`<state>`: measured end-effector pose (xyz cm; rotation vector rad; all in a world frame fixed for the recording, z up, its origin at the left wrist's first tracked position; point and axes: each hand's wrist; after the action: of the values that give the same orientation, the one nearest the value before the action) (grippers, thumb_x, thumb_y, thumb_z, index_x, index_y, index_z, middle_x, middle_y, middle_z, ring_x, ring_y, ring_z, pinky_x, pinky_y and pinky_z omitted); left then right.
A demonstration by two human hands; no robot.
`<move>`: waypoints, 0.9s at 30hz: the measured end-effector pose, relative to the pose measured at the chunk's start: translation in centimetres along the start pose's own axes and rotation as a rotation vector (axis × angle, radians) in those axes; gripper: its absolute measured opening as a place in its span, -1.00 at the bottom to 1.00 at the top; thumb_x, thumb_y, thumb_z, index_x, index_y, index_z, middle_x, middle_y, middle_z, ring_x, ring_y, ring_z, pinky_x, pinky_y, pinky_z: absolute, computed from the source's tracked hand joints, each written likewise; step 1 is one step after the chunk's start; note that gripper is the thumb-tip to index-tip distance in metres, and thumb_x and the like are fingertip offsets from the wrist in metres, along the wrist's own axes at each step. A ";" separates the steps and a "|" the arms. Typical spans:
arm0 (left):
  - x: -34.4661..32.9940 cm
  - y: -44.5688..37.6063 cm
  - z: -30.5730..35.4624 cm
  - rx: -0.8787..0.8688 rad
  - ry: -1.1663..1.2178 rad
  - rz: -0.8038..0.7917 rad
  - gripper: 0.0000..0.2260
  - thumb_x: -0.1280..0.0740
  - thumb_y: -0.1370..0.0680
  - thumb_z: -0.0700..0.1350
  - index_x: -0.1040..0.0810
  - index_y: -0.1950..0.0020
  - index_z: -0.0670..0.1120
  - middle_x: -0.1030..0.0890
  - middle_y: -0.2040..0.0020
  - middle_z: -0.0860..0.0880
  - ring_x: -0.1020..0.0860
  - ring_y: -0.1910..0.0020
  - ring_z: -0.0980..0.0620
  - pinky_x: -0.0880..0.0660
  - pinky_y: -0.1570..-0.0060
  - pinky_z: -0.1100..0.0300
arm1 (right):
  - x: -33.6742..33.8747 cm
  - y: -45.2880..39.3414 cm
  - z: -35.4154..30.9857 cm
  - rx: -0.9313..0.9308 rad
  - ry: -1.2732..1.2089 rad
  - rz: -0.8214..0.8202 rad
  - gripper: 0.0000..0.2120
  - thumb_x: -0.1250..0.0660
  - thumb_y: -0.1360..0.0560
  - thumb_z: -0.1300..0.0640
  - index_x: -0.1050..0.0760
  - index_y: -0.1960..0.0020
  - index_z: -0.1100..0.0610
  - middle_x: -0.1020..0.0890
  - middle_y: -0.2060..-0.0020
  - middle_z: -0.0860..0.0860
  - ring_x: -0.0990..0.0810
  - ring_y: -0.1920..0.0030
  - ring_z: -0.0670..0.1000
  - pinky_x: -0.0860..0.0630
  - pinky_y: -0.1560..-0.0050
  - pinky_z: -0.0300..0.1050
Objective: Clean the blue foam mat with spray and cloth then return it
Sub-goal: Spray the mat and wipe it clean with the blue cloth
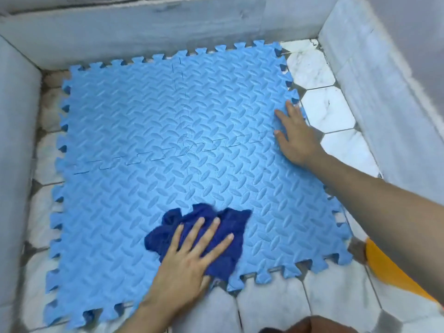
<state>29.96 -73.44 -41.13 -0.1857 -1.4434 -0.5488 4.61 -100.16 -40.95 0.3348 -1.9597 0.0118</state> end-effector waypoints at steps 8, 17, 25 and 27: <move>2.7 -9.1 -11.7 0.466 0.092 0.061 -0.42 0.19 -0.53 0.22 0.06 -0.56 0.18 0.09 -0.59 -0.02 0.06 -0.55 -0.13 0.08 -0.47 -0.16 | -1.9 12.1 3.9 -0.144 0.071 0.105 -0.49 0.08 -0.64 -0.01 -0.14 -0.57 0.07 -0.13 -0.57 0.08 -0.03 -0.57 0.14 0.06 -0.53 0.13; 1.7 -13.7 -1.1 -0.342 -0.027 0.051 -0.35 -0.12 -0.45 0.11 -0.14 -0.55 0.08 -0.13 -0.56 -0.05 -0.17 -0.51 -0.11 -0.08 -0.42 -0.10 | -2.6 11.0 3.9 -0.145 0.056 0.269 -0.51 0.03 -0.59 0.14 -0.31 -0.49 0.12 -0.30 -0.50 0.13 -0.19 -0.53 0.14 -0.01 -0.54 0.10; 8.9 -40.4 -9.5 0.260 0.147 0.010 -0.48 0.04 -0.64 0.10 0.10 -0.57 0.09 0.12 -0.59 -0.06 0.10 -0.56 -0.10 0.14 -0.49 -0.09 | -2.6 11.0 4.5 -0.151 0.000 0.222 -0.50 0.02 -0.59 0.13 -0.26 -0.52 0.02 -0.25 -0.53 0.02 -0.17 -0.54 0.03 0.05 -0.56 0.03; 9.1 -40.3 -9.2 0.252 0.138 0.003 -0.48 0.07 -0.64 0.11 0.11 -0.58 0.08 0.16 -0.59 -0.07 0.12 -0.55 -0.11 0.13 -0.49 -0.08 | -2.7 10.9 4.6 -0.141 -0.012 0.227 -0.50 0.02 -0.59 0.14 -0.26 -0.52 0.03 -0.26 -0.53 0.03 -0.21 -0.53 0.05 0.00 -0.55 0.07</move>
<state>19.73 -114.49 -41.75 0.0493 -1.3628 -0.3654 -1.17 -89.82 -43.67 0.0196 -1.9893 0.0186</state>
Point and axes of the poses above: each hand's wrist, its own y-axis away from the middle knuckle, its own x-axis out of the back of the hand, z = x × y
